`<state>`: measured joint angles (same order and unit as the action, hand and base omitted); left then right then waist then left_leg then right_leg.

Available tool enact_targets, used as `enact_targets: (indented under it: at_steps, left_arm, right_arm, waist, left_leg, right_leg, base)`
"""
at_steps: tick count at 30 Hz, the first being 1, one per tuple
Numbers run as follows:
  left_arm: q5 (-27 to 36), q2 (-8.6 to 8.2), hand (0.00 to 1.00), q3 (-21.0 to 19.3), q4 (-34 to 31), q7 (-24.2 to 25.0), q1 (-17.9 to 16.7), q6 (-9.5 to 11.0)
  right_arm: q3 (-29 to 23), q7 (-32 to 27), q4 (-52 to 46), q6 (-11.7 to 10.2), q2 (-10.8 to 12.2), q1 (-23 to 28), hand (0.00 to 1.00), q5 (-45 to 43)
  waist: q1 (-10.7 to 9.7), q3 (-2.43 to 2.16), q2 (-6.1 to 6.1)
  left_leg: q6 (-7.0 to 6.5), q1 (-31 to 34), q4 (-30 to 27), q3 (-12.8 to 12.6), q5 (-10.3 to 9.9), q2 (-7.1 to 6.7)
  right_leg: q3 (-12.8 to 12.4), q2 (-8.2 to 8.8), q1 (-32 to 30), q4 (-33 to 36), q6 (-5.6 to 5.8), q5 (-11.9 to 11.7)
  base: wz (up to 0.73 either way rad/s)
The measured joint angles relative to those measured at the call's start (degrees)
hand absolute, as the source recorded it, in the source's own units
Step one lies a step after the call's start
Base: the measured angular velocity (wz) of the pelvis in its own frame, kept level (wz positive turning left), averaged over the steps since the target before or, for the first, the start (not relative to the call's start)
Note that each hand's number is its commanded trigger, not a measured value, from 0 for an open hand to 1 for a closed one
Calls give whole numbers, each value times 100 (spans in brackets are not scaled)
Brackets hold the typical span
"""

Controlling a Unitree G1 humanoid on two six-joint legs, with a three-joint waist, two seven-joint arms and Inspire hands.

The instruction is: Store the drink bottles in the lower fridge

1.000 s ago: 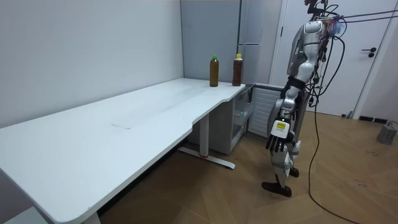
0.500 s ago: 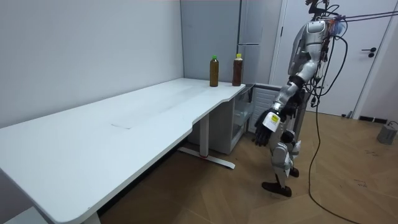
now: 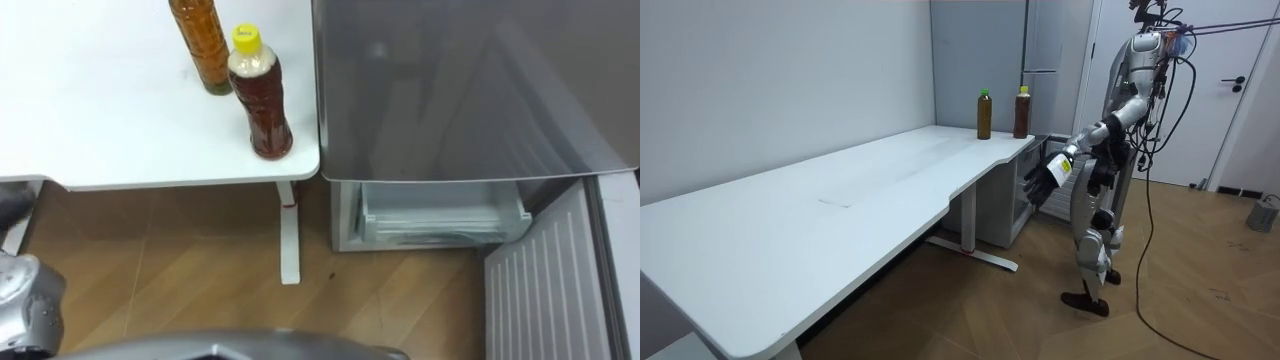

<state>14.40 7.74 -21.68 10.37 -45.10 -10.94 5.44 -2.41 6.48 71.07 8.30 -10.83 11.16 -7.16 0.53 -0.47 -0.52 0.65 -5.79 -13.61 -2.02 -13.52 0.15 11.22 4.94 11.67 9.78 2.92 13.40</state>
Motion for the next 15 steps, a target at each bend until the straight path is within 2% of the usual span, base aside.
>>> enact_targets:
  at_steps: [4,10,15]
  left_arm:
    - [-200,2,0,0,-627,-88,1,102]
    - [-1043,2,0,55,-1549,-22,12,152]
    - [-1287,8,0,480,-2583,370,24,212]
  right_arm:
    - [0,51,23,-50,34,27,0,-14]
    - [4,193,46,-99,18,48,0,-35]
    - [-2,299,269,-143,50,6,0,-38]
  waist:
    - [-6,10,15]
    - [-37,46,56]
    - [-46,51,62]
  left_leg:
    - [1,11,-6,73,0,-3]
    - [1,18,-6,92,-1,-1]
    - [1,45,-15,88,0,-3]
  right_leg:
    - [59,-4,14,-2,0,0]
    - [45,-10,24,1,-6,-3]
    - [50,-9,32,-9,-9,-5]
  base:
    - [6]
    - [0]
    - [0]
